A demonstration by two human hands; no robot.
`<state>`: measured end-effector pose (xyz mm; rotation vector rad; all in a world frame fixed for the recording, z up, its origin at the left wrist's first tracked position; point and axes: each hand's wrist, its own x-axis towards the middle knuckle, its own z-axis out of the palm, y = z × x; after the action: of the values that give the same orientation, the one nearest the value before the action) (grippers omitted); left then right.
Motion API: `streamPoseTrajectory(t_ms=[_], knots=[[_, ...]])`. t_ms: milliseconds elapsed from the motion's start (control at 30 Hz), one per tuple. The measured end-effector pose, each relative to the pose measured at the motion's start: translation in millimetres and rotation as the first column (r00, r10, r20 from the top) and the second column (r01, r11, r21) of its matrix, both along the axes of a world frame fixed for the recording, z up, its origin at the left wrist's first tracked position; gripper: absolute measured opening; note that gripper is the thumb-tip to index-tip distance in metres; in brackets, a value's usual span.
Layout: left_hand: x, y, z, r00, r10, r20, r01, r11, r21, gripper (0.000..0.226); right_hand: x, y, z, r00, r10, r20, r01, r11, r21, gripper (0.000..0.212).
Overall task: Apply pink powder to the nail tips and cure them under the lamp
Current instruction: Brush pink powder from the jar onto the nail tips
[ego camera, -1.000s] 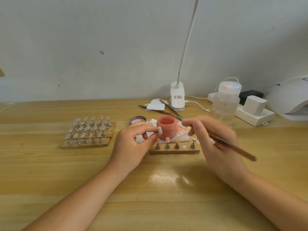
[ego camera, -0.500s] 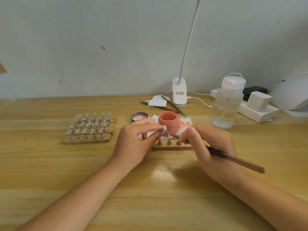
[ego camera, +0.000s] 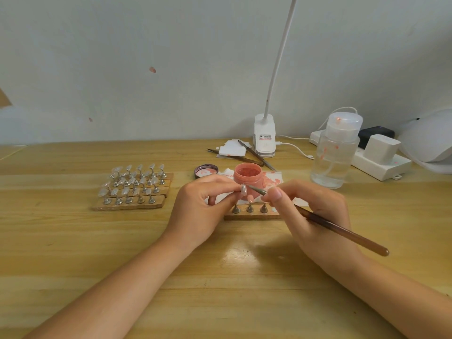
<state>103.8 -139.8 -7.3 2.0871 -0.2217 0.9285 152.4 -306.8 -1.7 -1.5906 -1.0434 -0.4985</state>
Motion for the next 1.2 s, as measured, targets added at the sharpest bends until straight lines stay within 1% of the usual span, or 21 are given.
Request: streamPoseTrajectory(t_ms=[33, 133, 200, 267, 333, 367, 400, 500, 567, 633, 667, 733, 767, 833, 900, 933, 1000, 1033, 1067, 1133, 1200], knots=[[0.0, 0.1, -0.1, 1.000, 0.001, 0.004, -0.001, 1.000, 0.003, 0.024, 0.1, -0.1, -0.7, 1.000, 0.006, -0.018, -0.006, 1.000, -0.007, 0.029], [-0.2, -0.5, 0.5, 1.000, -0.005, 0.025, 0.005, 1.000, 0.005, 0.026, -0.4, -0.1, -1.7, 0.999, 0.029, -0.042, -0.029, 1.000, -0.001, 0.043], [-0.5, -0.6, 0.8, 0.999, -0.021, 0.046, 0.020, 1.000, 0.020, 0.027, -1.6, 1.2, 0.3, 1.000, 0.011, -0.018, -0.011, 1.000, 0.015, 0.042], [-0.4, 0.0, 0.5, 0.998, -0.034, 0.053, 0.032, 0.999, 0.028, 0.027, -1.7, 1.7, 0.7, 0.999, 0.009, -0.041, -0.008, 1.000, 0.013, 0.037], [-0.1, 0.2, -0.3, 0.998, -0.039, 0.057, 0.037, 0.999, 0.029, 0.026, -0.9, 1.2, -1.7, 0.995, 0.040, -0.093, -0.039, 0.999, 0.014, 0.044], [0.1, -0.1, -0.5, 0.997, -0.041, 0.059, 0.040, 0.999, 0.025, 0.023, -0.9, 0.5, -2.3, 0.995, 0.047, -0.092, -0.045, 0.999, 0.024, 0.048], [-0.1, -0.3, -0.5, 0.997, -0.046, 0.063, 0.045, 0.999, 0.018, 0.019, -1.4, 0.5, -1.8, 0.996, 0.043, -0.073, -0.040, 0.998, 0.037, 0.047], [0.2, 0.0, -0.2, 0.996, -0.050, 0.072, 0.050, 0.999, -0.001, 0.015, -2.2, 1.3, 0.4, 0.998, 0.029, -0.055, -0.026, 0.999, 0.044, 0.033], [0.7, -0.3, 0.1, 0.998, -0.028, 0.060, 0.029, 0.999, -0.013, 0.015, -2.7, 1.7, -1.2, 0.990, 0.057, -0.127, -0.055, 0.998, 0.018, 0.039], [0.4, -0.8, 1.1, 0.998, -0.014, 0.058, 0.015, 1.000, -0.022, 0.019, -3.7, 0.7, -1.5, 0.983, 0.087, -0.165, -0.081, 0.996, 0.042, 0.048], [0.2, -0.4, 0.6, 0.998, -0.014, 0.064, 0.016, 1.000, -0.023, 0.019, -4.4, 0.3, -0.5, 0.986, 0.088, -0.145, -0.080, 0.995, 0.062, 0.045], [0.4, 0.2, -0.1, 0.998, -0.006, 0.063, 0.008, 0.999, -0.037, 0.020, -4.4, 0.6, 2.1, 0.993, 0.069, -0.094, -0.062, 0.995, 0.075, 0.030], [0.6, 0.6, -0.1, 0.999, -0.001, 0.051, 0.003, 0.999, -0.042, 0.022, -4.3, 0.8, 3.1, 0.993, 0.063, -0.099, -0.056, 0.996, 0.068, 0.027], [0.6, 0.6, 0.2, 0.999, 0.002, 0.041, 0.000, 0.999, -0.042, 0.027, -4.2, 1.5, 2.2, 0.985, 0.069, -0.160, -0.062, 0.997, 0.045, 0.031], [1.2, 0.9, -0.9, 0.999, -0.014, 0.029, 0.016, 0.997, -0.070, 0.022, -5.0, 1.0, 1.1, 0.981, 0.076, -0.181, -0.069, 0.997, 0.046, 0.039], [1.6, 1.1, -1.3, 1.000, -0.022, 0.019, 0.024, 0.996, -0.089, 0.020, -5.4, 1.0, 1.4, 0.984, 0.074, -0.160, -0.066, 0.996, 0.056, 0.038], [2.3, 2.0, -2.7, 0.999, -0.046, -0.002, 0.046, 0.991, -0.126, 0.019, -5.3, 1.2, 3.6, 0.992, 0.055, -0.113, -0.049, 0.997, 0.061, 0.027], [2.5, 2.4, -3.2, 0.998, -0.062, -0.007, 0.061, 0.989, -0.135, 0.018, -5.0, 1.2, 4.5, 0.992, 0.054, -0.116, -0.048, 0.997, 0.053, 0.024], [2.4, 2.5, -3.4, 0.997, -0.076, -0.010, 0.074, 0.988, -0.136, 0.018, -4.9, 1.3, 4.4, 0.988, 0.063, -0.141, -0.057, 0.997, 0.042, 0.024], [1.8, 2.2, -2.8, 0.996, -0.091, -0.017, 0.088, 0.987, -0.137, 0.018, -4.7, 1.0, 2.8, 0.973, 0.089, -0.212, -0.085, 0.996, 0.031, 0.032], [1.6, 1.9, -2.4, 0.995, -0.092, -0.025, 0.087, 0.985, -0.149, 0.016, -4.6, 0.4, 2.4, 0.976, 0.092, -0.200, -0.085, 0.995, 0.044, 0.036]])
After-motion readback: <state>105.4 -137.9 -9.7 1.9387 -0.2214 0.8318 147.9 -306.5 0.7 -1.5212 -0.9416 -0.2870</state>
